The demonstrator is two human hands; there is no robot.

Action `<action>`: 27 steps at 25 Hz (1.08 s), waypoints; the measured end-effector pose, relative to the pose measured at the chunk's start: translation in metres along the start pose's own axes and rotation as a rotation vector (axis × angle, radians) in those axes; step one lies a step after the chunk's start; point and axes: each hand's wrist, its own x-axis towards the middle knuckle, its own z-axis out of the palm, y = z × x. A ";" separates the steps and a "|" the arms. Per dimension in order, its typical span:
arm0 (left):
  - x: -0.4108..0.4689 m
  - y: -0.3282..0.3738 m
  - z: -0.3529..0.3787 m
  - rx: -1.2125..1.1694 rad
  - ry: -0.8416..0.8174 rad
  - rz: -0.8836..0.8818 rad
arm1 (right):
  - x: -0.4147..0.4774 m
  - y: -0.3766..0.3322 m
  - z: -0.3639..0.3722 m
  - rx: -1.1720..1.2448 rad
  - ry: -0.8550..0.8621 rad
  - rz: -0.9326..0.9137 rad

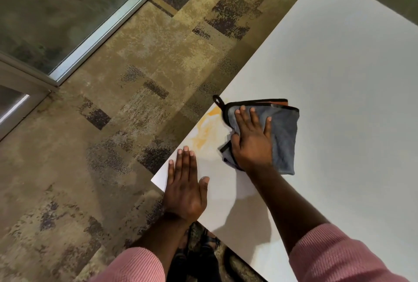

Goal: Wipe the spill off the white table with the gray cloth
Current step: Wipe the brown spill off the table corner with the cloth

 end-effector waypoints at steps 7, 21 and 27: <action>0.002 -0.001 0.001 0.008 -0.006 -0.002 | 0.019 0.008 -0.002 -0.009 0.007 0.001; 0.001 -0.004 0.008 0.031 0.054 0.040 | 0.066 -0.017 -0.003 -0.047 -0.076 -0.065; -0.003 -0.007 0.003 -0.115 0.108 0.069 | 0.004 -0.046 0.016 -0.032 -0.118 -0.239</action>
